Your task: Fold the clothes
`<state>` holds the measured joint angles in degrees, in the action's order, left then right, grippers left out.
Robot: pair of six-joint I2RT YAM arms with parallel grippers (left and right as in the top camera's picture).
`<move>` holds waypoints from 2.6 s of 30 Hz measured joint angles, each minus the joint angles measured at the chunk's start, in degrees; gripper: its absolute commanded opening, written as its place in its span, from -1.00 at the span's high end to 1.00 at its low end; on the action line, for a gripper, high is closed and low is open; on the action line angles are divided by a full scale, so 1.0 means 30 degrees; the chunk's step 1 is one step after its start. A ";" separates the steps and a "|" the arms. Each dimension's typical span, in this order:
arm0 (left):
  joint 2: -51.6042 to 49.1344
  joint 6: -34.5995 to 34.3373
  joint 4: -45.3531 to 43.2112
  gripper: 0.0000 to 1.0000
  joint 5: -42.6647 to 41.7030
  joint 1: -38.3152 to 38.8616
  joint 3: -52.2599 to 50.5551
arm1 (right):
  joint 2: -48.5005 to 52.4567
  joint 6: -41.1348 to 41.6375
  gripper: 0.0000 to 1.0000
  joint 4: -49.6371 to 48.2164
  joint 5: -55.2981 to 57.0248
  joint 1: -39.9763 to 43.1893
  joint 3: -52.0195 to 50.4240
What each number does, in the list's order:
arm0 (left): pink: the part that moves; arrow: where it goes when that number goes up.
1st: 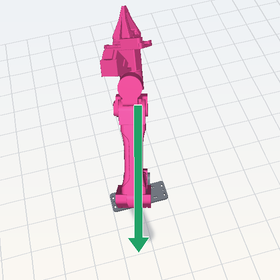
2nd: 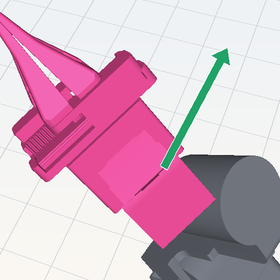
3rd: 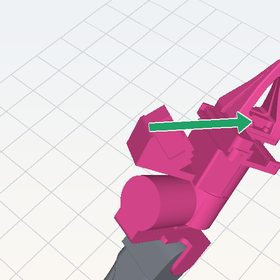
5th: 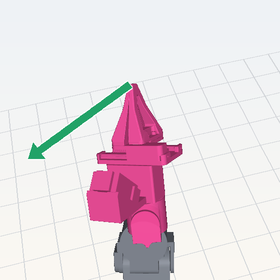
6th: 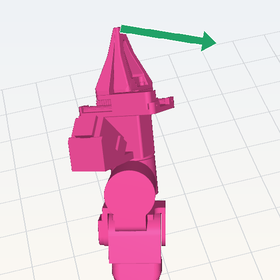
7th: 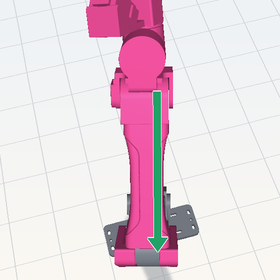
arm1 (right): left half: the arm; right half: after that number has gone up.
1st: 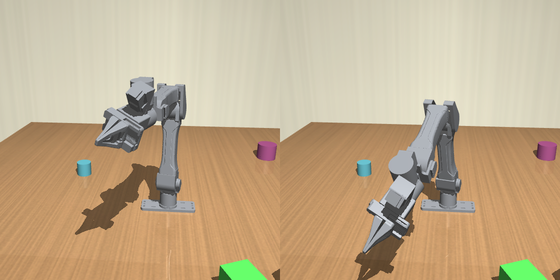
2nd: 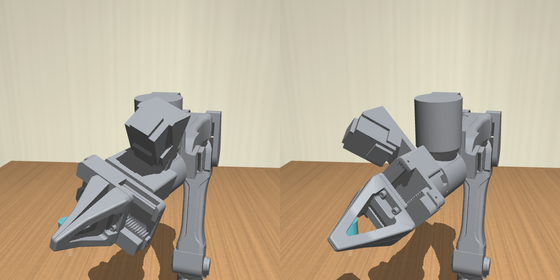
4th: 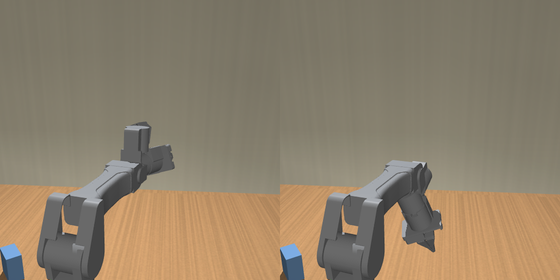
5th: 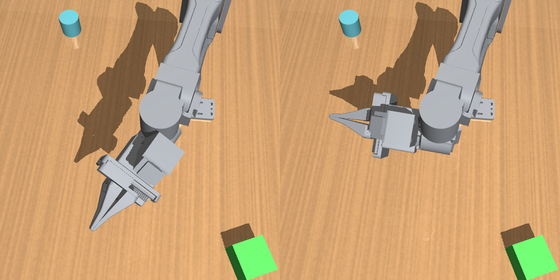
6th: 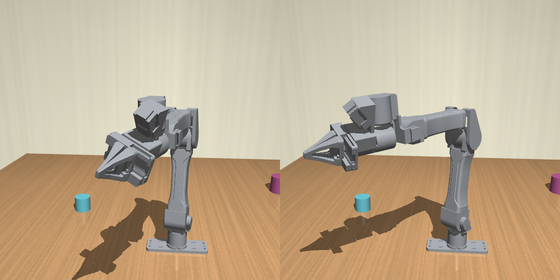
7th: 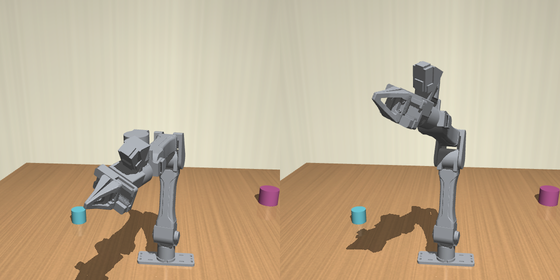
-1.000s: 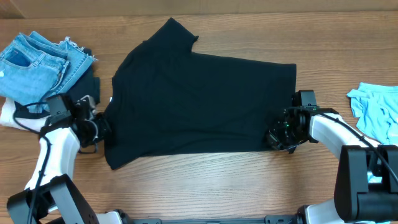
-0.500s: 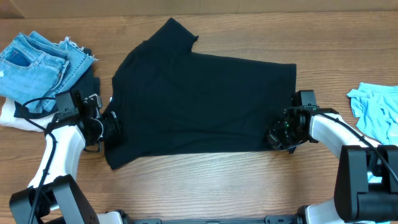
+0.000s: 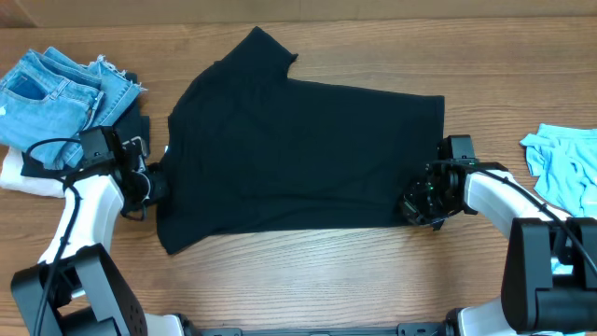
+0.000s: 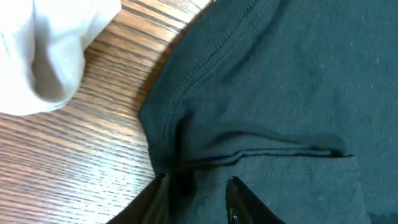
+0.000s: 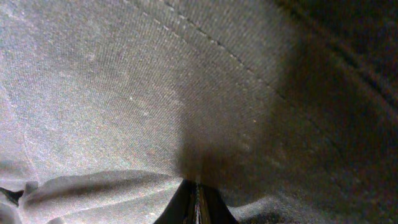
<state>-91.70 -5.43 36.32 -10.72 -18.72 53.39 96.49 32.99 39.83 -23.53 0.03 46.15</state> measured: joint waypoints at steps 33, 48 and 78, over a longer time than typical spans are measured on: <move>-0.2892 0.2433 -0.3563 -0.36 -0.3206 0.4845 0.6084 | 0.0000 0.0000 0.91 -0.0029 -0.0007 0.0000 -0.0007; -0.2980 0.3628 0.5515 -0.78 -0.4947 -0.1464 0.4488 | 0.0000 0.0000 0.91 -0.0029 -0.0007 0.0000 0.0000; -0.3016 0.2834 0.0962 -0.57 -0.2776 -0.1851 0.1887 | 0.0262 -0.0073 0.85 -0.1727 -0.0758 0.1960 -0.0058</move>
<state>-100.75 3.07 39.20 -19.05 -24.27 59.05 97.27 32.77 34.65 -25.80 5.91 45.98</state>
